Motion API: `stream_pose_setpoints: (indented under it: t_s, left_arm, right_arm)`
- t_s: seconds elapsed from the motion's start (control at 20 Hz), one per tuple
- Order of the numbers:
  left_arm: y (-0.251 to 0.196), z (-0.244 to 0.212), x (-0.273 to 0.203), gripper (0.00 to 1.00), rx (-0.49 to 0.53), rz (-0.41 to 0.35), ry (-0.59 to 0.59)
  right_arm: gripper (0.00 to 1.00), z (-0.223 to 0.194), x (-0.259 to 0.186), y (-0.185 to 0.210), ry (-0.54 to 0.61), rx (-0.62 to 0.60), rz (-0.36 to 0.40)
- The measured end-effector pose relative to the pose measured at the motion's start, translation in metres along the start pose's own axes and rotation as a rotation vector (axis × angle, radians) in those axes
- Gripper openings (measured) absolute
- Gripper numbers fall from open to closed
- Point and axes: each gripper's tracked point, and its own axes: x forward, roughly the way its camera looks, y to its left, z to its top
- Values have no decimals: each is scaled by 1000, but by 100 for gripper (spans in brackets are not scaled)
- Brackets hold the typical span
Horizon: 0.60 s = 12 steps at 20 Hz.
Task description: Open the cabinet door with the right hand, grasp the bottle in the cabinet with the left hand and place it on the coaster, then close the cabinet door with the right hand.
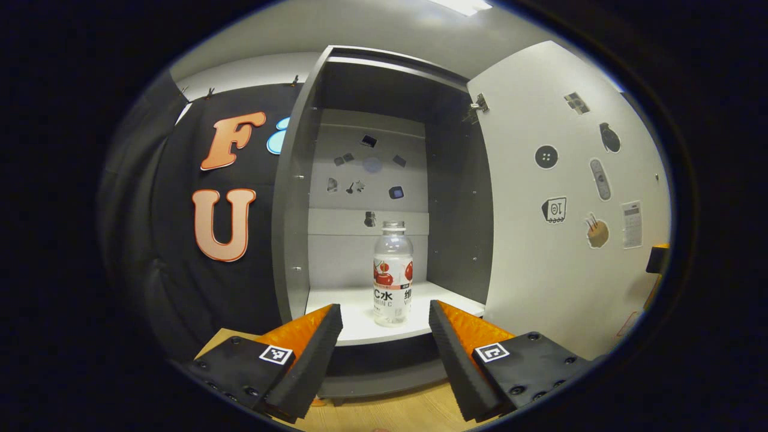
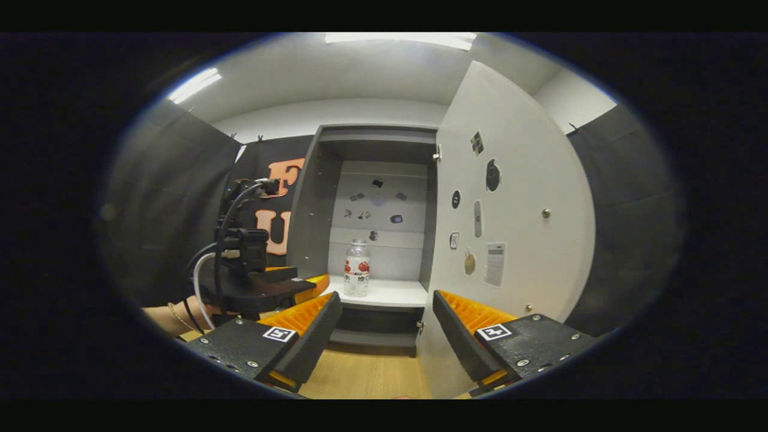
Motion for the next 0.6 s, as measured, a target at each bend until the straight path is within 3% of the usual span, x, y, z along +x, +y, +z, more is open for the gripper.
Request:
stream_pose_setpoints:
  t_s: [0.6]
  left_arm:
    - [-8,-38,108,95,-7,-99,20]
  right_arm:
    - [94,-11,11,-15,44,7,-145]
